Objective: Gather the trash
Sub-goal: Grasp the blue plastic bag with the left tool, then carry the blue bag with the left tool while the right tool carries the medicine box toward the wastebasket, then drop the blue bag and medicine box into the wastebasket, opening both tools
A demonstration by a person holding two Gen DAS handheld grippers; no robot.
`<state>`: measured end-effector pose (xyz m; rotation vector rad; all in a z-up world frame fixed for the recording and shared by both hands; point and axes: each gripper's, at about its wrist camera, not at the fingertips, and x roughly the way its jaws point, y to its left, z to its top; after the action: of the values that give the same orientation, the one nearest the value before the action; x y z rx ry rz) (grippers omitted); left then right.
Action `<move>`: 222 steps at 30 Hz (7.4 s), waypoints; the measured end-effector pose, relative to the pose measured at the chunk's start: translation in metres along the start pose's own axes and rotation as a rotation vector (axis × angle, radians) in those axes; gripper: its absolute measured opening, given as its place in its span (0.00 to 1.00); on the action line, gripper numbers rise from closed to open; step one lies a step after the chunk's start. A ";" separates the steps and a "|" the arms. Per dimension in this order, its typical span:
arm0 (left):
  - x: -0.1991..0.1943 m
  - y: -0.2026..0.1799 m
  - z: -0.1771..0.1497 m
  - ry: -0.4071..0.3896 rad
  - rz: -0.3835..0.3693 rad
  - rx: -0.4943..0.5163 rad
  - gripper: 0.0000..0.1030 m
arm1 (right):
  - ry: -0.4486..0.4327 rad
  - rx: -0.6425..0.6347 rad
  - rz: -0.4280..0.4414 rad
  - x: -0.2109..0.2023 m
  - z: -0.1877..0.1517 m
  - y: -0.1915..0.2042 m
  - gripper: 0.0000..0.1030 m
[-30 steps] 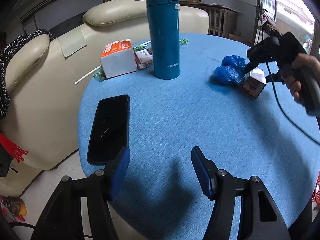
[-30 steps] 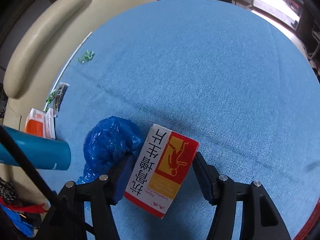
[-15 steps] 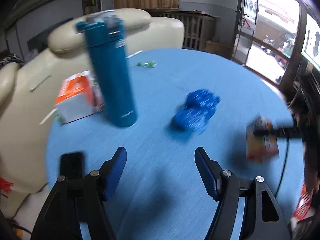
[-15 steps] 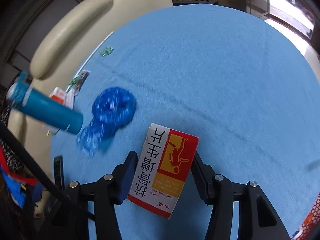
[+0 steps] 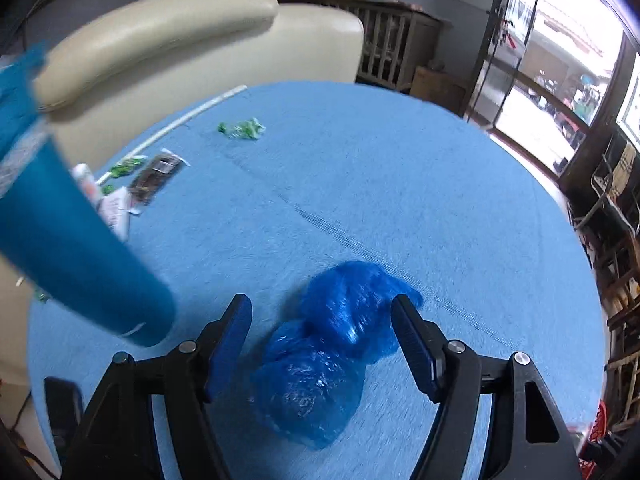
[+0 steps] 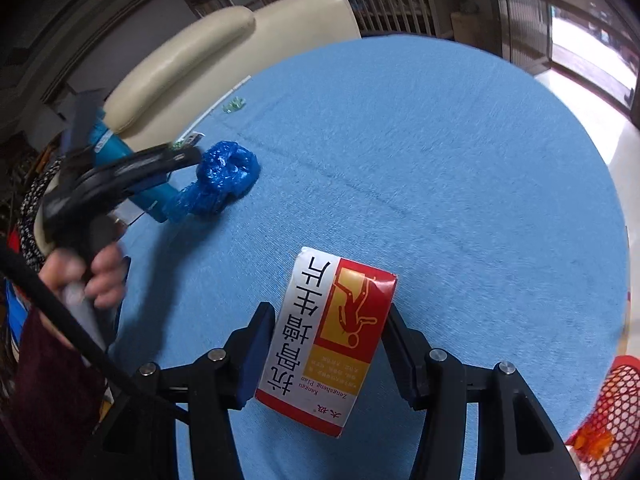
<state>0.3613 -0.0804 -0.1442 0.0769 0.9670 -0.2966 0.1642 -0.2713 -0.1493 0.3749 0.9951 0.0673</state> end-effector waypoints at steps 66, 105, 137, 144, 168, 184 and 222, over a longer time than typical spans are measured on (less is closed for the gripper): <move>-0.239 -0.115 -0.154 -0.363 0.099 0.375 0.52 | -0.331 0.084 -0.034 -0.180 -0.084 -0.016 0.56; -0.223 -0.046 -0.168 -0.269 0.142 0.232 0.52 | -0.316 0.179 -0.066 -0.180 -0.094 -0.057 0.55; -0.219 -0.048 -0.165 -0.251 0.121 0.239 0.52 | -0.310 0.190 -0.046 -0.179 -0.096 -0.061 0.55; -0.226 -0.054 -0.165 -0.267 0.114 0.256 0.52 | -0.330 0.194 -0.034 -0.186 -0.098 -0.061 0.55; -0.243 -0.107 -0.162 -0.324 0.096 0.364 0.52 | -0.372 0.229 -0.026 -0.205 -0.107 -0.080 0.55; -0.256 -0.137 -0.172 -0.354 0.090 0.433 0.52 | -0.407 0.231 -0.010 -0.221 -0.117 -0.088 0.55; -0.209 -0.342 -0.217 -0.117 -0.350 0.823 0.54 | -0.605 0.529 -0.152 -0.310 -0.180 -0.239 0.45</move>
<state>-0.0195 -0.3201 -0.0732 0.6379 0.6866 -1.0008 -0.1823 -0.5145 -0.0682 0.7482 0.4231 -0.4343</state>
